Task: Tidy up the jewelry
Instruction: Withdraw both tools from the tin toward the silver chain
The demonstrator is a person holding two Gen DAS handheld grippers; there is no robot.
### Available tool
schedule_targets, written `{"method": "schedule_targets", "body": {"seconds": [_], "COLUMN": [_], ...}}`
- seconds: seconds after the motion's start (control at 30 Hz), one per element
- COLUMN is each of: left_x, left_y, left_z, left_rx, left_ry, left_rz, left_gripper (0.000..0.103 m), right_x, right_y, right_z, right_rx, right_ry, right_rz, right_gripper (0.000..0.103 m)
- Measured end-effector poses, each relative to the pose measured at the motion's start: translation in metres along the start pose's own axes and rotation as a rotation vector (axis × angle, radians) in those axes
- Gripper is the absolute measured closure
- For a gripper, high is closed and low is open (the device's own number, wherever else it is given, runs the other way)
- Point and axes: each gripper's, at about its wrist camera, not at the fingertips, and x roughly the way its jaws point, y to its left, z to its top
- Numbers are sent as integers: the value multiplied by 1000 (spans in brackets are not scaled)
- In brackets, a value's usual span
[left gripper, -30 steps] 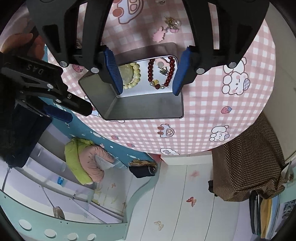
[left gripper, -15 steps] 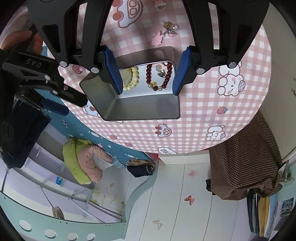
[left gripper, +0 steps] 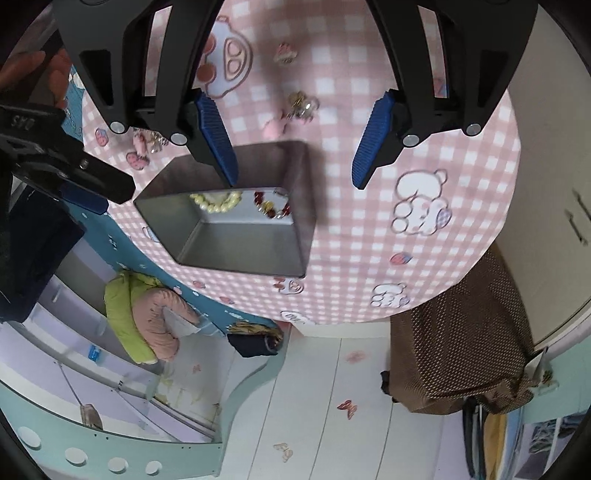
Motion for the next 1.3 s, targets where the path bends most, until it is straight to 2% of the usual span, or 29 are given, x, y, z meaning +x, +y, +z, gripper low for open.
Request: {"method": "schedule_targets", "body": {"seconds": [0.1,0.23,0.37,0.5,0.63,0.7,0.83,0.97,1.03,1.1,1.2,1.3], "left_x": [-7,-14,-17,-20,-21,-24,-23,-20,-16,-12,-3,-3], "left_y": [3,3,6,6,5,4,-1,-5,-4,-4,-4,-8], "left_z": [-7,-13,-24,-35,-43,-49,-56,-61,-63,-65,-69,-71], "left_rx": [-5,-1,-13,-8,5,15,71,88,77,77,79,113], "left_ry": [-8,-14,3,10,15,6,-7,-5,10,18,60,55], "left_rz": [1,-4,-4,2,4,1,20,14,0,-4,-16,-4], "left_gripper": [28,20,17,13,13,13,13,14,17,30,42,53], "right_x": [-3,-13,-24,-27,-26,-24,-21,-17,-15,-13,-9,-10], "right_y": [4,10,17,22,20,18,16,20,22,24,31,38], "right_z": [-2,-6,-16,-24,-31,-35,-46,-57,-63,-69,-75,-77], "right_rx": [26,32,18,-1,33,48,67,37,33,28,-3,-34], "right_ry": [-14,-82,-171,-216,-224,-224,-224,-196,-182,-168,-147,-156], "right_rz": [18,20,-4,-52,-81,-131,-163,-197,-204,-181,-173,-174], "right_gripper": [8,7,7,7,7,7,7,7,7,7,7,7]}}
